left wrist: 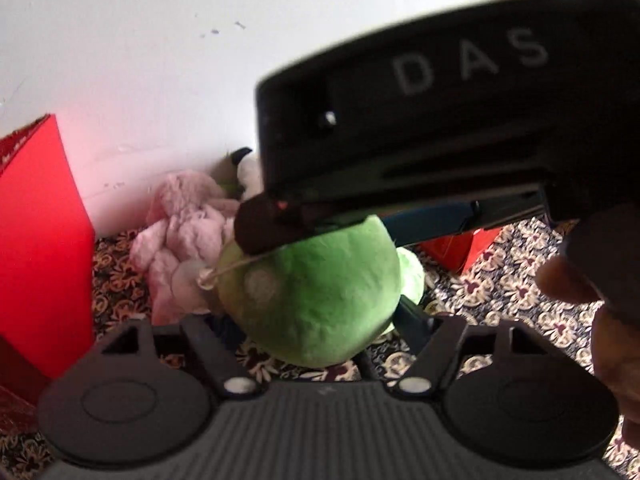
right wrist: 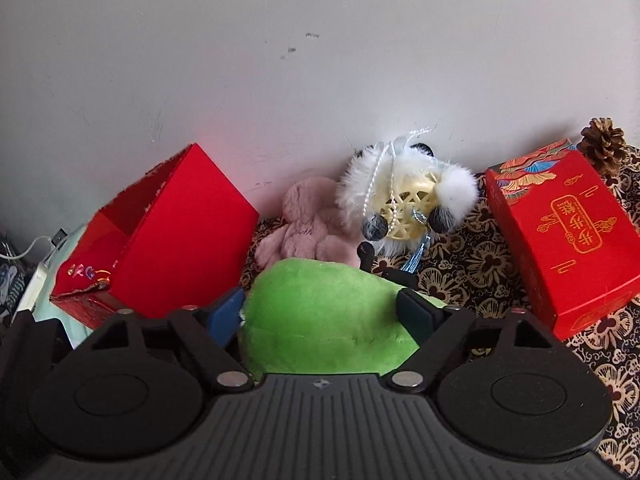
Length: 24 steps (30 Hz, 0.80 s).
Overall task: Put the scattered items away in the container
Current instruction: 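Carry the green plush over the red box and open the right tool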
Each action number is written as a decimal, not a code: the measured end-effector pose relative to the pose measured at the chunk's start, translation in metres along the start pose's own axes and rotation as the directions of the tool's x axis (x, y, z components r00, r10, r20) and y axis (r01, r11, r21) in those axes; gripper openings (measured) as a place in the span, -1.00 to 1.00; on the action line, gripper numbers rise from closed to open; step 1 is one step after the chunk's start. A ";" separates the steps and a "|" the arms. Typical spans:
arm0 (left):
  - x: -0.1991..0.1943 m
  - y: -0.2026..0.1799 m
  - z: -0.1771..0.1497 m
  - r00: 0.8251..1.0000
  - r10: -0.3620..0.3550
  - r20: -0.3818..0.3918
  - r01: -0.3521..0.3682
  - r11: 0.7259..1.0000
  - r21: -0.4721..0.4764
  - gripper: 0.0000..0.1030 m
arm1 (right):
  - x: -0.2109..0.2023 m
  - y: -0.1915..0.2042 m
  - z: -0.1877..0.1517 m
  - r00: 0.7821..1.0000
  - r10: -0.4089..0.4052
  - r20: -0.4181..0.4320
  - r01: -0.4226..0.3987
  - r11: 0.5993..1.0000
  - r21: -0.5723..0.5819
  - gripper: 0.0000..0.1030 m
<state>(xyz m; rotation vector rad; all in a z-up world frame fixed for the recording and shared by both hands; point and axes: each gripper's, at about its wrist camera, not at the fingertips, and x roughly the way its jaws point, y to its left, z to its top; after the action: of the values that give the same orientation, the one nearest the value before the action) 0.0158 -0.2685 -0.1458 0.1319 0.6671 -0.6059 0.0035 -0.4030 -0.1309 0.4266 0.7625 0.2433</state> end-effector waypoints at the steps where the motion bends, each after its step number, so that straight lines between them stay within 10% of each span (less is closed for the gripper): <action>1: -0.004 0.001 0.003 1.000 -0.009 0.009 0.009 1.000 -0.012 0.38 | -0.004 0.005 0.001 1.000 -0.008 0.009 0.008 1.000 -0.012 0.57; 12: -0.099 0.076 0.077 0.963 0.160 0.215 -0.147 0.986 -0.076 0.38 | -0.026 0.130 0.061 0.983 0.094 0.155 -0.051 0.963 -0.265 0.57; 24: -0.090 0.243 0.077 0.942 0.335 -0.018 -0.330 0.915 -0.234 0.40 | 0.122 0.238 0.090 0.979 0.202 -0.042 -0.206 0.962 -0.179 0.39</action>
<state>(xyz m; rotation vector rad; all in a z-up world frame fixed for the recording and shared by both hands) 0.1391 -0.0487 -0.0478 0.0166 0.6714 -0.1969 0.1391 -0.1732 -0.0389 0.3287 0.7121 0.5081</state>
